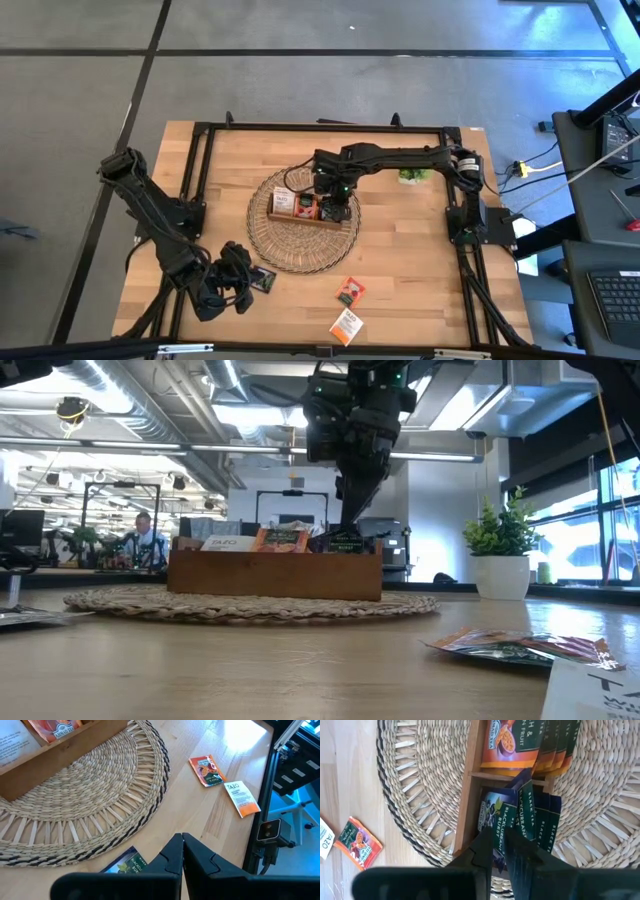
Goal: Pick & Place Tea
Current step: Adjust the purple tea bags in the wooden organizer
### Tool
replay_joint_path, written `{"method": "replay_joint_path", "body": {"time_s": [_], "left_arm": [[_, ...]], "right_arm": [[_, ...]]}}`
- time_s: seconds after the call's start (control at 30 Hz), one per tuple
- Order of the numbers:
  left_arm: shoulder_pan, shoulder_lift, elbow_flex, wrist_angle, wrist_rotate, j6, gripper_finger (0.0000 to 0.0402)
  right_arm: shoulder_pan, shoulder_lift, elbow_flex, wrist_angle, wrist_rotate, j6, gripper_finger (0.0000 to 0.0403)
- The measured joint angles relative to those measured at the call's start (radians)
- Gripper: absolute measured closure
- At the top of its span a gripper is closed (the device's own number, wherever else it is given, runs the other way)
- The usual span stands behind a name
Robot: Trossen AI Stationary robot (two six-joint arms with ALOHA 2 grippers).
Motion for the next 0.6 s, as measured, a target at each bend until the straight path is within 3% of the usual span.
{"method": "replay_joint_path", "body": {"time_s": [0.13, 0.3, 0.6], "left_arm": [[0.000, 0.000, 0.000, -0.001, 0.000, 0.000, 0.0400], [0.000, 0.000, 0.000, -0.005, 0.000, 0.000, 0.0400], [0.000, 0.000, 0.000, -0.016, 0.000, 0.018, 0.0400]], "right_arm": [[0.000, 0.000, 0.000, 0.003, 0.000, 0.007, 0.0359], [0.000, 0.000, 0.000, 0.009, 0.000, 0.027, 0.0395], [0.000, -0.006, 0.000, 0.008, 0.000, 0.106, 0.0399]]}}
